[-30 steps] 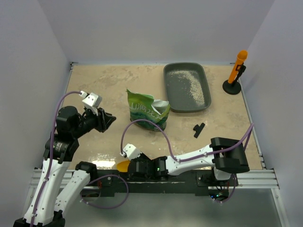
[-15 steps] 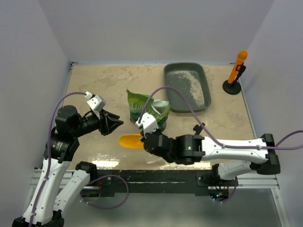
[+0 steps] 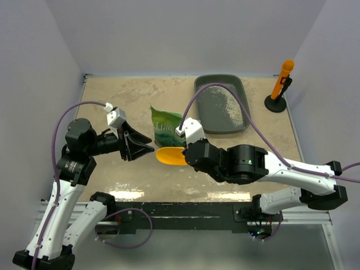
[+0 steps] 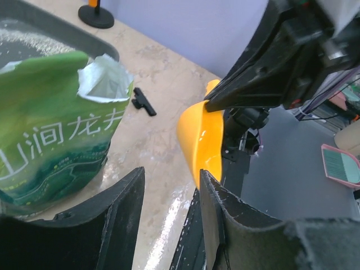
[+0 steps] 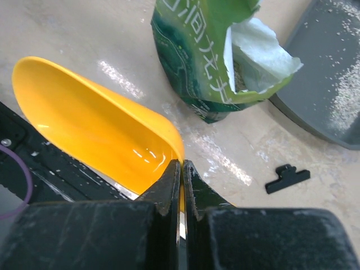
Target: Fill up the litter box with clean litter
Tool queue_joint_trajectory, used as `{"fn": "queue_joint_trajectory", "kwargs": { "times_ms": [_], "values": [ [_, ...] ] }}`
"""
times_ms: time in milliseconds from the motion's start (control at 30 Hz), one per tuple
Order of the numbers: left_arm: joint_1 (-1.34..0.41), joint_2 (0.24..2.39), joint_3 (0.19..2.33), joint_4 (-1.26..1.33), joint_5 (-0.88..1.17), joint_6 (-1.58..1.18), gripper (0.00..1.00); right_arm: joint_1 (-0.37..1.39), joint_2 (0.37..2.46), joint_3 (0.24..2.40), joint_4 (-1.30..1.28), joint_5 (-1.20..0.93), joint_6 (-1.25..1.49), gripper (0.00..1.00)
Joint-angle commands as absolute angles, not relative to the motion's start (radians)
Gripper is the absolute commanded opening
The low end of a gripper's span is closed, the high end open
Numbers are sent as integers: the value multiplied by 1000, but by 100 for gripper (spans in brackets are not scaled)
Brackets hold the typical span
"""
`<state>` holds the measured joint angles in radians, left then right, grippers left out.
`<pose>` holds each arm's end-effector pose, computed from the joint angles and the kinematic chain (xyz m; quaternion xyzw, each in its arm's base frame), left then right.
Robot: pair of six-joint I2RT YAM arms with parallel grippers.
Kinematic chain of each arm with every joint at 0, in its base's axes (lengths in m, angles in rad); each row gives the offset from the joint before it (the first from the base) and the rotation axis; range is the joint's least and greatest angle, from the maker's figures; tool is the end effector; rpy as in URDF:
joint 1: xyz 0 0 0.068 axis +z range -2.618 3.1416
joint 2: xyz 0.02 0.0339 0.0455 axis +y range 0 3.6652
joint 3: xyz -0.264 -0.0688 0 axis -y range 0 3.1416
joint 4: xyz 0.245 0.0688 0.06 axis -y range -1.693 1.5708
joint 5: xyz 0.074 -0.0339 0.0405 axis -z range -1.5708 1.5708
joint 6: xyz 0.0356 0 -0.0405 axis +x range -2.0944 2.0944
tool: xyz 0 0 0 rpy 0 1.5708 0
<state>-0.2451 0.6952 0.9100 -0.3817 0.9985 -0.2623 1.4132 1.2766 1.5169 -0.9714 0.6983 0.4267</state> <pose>0.1245 -0.0620 0.3779 0.3034 0.6730 -0.4962 0.4570 0.0607 0.2359 0.4151 -0.2835 0.8218 0.1155 0.4806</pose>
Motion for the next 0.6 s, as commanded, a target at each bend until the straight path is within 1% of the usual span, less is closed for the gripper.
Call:
{"fn": "queue_joint_trajectory", "kwargs": {
  "times_ms": [0, 133, 200, 400, 567],
  "values": [
    [-250, 709, 959, -285, 1072, -373, 49, 1414, 1246, 1585, -1055, 772, 431, 0],
    [-250, 701, 910, -168, 1097, -506, 49, 1414, 1238, 1594, -1080, 793, 426, 0],
    [-250, 703, 899, -149, 1100, -529, 49, 1414, 1253, 1615, -1078, 795, 417, 0],
    [-250, 721, 891, -232, 1066, -509, 48, 1414, 1308, 1687, -1057, 793, 370, 0],
    [-250, 735, 896, -236, 1066, -520, 47, 1414, 1367, 1741, -1035, 801, 325, 0]
  ]
}}
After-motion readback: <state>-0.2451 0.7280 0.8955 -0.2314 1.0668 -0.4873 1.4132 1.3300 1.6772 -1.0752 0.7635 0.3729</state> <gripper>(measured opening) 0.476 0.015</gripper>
